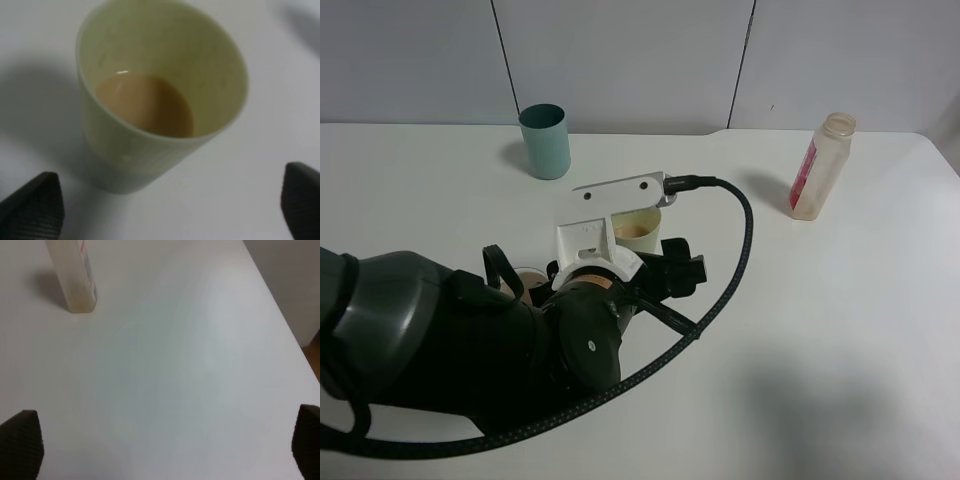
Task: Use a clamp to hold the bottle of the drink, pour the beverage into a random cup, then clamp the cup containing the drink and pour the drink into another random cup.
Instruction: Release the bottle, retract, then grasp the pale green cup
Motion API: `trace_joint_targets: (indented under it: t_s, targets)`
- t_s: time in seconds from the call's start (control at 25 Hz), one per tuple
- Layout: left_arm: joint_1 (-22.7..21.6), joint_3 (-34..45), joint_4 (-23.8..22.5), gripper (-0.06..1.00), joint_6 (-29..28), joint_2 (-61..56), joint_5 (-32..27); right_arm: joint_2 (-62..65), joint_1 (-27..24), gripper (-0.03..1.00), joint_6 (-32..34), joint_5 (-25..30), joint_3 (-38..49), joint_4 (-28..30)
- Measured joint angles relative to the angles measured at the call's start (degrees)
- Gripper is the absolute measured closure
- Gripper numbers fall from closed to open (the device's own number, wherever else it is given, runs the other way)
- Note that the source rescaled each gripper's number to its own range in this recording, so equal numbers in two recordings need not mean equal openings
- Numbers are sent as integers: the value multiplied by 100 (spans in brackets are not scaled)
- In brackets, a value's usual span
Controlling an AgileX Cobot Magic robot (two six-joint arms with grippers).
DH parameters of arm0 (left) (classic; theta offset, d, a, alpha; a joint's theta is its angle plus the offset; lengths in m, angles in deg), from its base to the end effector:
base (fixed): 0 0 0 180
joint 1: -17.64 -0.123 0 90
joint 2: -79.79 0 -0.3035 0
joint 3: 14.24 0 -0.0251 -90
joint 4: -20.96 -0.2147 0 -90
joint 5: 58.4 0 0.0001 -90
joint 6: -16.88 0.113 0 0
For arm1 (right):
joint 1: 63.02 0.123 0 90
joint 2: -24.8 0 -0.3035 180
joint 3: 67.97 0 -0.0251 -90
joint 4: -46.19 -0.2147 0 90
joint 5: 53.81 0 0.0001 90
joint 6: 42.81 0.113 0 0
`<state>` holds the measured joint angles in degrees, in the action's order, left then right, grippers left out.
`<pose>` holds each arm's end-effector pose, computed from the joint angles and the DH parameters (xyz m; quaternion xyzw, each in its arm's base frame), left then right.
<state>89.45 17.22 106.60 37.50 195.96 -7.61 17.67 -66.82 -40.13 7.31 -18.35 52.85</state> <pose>0.1809 -0.2710 0.1707 -0.0681 0.8640 -0.1122 0.4860 -0.0366 -0.0091 0.2470 0.0505 0.8536 -0.0631 0.5145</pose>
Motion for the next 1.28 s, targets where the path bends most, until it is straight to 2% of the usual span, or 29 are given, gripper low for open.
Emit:
trace_joint_targets:
  t_s: [0.44,0.52,0.88,1.28]
  targets:
    - [0,36,-26,21,13,-360,24,0,0,-3,0,0,0,150]
    - [0,280,65,21,99,-665,-41,0,0,-3,0,0,0,254]
    - [0,318,445,21,110,-872,-167,0,0,-3,6,0,0,383]
    - [0,318,454,21,110,-1028,-167,0,0,-3,6,0,0,383]
